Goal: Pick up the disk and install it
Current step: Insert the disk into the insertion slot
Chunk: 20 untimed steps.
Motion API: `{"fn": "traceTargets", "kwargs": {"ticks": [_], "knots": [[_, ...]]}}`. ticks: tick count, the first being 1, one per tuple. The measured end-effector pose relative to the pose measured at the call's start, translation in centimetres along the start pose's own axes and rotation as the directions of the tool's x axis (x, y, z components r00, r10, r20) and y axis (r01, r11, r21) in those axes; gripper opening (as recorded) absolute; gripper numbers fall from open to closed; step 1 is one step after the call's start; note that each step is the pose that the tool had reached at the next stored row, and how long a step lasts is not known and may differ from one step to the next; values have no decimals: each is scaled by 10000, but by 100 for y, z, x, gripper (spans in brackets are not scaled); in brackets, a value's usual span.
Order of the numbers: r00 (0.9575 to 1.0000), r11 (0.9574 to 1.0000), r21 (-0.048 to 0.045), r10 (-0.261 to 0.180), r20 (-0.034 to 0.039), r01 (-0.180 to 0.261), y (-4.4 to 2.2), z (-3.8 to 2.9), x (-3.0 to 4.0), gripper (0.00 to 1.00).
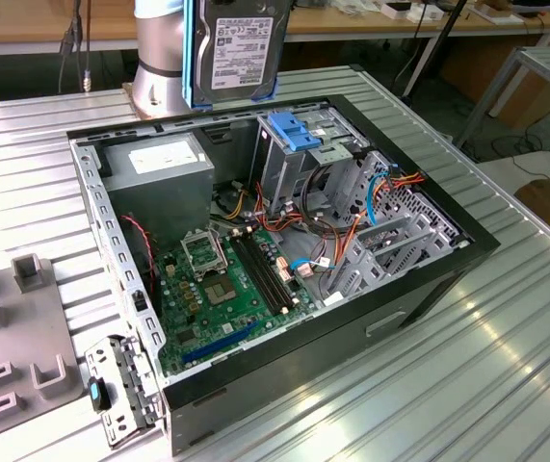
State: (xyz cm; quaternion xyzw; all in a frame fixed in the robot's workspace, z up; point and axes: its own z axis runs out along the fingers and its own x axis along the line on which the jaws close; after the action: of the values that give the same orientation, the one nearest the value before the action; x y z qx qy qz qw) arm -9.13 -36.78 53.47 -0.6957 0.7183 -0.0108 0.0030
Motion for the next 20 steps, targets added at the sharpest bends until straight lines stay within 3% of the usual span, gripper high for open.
{"fn": "traceTargets", "kwargs": {"ticks": [3, 5, 10, 14, 20], "knots": [[10000, 10000, 0, 0, 0, 0, -2, 2, 77, 37], [10000, 10000, 0, 0, 0, 0, -6, 5, 170, 37], [10000, 10000, 0, 0, 0, 0, -9, 11, 266, 37], [10000, 10000, -19, 0, -1, 0, -21, 14, 445, 37], [10000, 10000, -56, -1, 1, 1, -62, 22, 604, 37]]}}
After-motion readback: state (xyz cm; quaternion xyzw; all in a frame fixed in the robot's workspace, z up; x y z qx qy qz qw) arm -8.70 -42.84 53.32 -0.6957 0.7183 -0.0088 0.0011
